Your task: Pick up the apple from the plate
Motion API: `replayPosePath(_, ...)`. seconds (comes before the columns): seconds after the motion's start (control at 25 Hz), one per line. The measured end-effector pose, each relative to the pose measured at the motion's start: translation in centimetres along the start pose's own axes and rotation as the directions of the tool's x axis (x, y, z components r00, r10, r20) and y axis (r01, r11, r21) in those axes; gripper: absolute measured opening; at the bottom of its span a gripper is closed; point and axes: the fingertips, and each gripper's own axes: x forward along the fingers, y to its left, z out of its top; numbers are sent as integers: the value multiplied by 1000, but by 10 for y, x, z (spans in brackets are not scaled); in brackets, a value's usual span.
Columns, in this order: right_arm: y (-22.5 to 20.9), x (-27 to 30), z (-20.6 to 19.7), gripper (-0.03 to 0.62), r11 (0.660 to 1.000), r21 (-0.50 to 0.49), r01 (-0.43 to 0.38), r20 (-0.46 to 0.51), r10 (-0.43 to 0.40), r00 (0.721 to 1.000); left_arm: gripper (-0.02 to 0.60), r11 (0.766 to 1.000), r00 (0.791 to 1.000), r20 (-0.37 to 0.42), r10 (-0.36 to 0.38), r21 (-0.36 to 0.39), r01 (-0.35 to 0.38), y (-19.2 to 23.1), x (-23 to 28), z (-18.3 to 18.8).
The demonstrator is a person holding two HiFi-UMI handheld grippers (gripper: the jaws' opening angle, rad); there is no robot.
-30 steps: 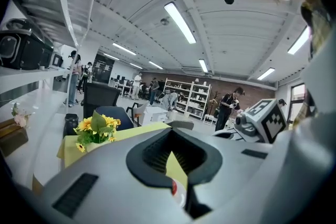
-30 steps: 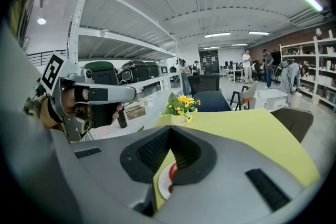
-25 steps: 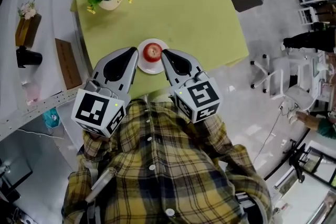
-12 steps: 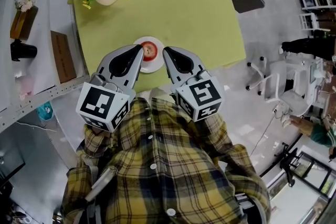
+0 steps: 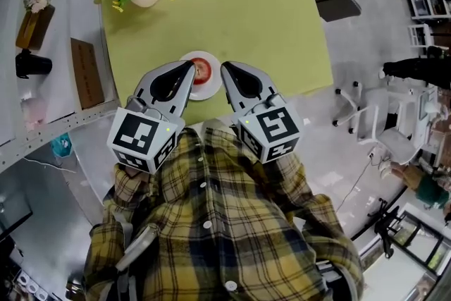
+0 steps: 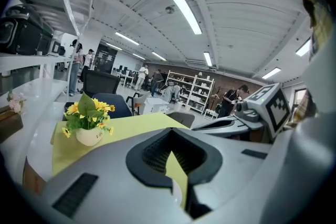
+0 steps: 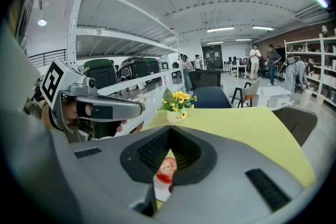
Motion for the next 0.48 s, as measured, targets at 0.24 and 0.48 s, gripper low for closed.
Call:
replayPosePath(0.24,-6,9,-6,-3,1000,15,-13,-17,13,1000,-2,1000,1000,-30,7,-17,-8,7,6,-14)
replayPosePath(0.48,-14,15,-19,-3,999,38,-24,-42,26,999,23,999,998,-68,-13,-35,11,8,15,-30)
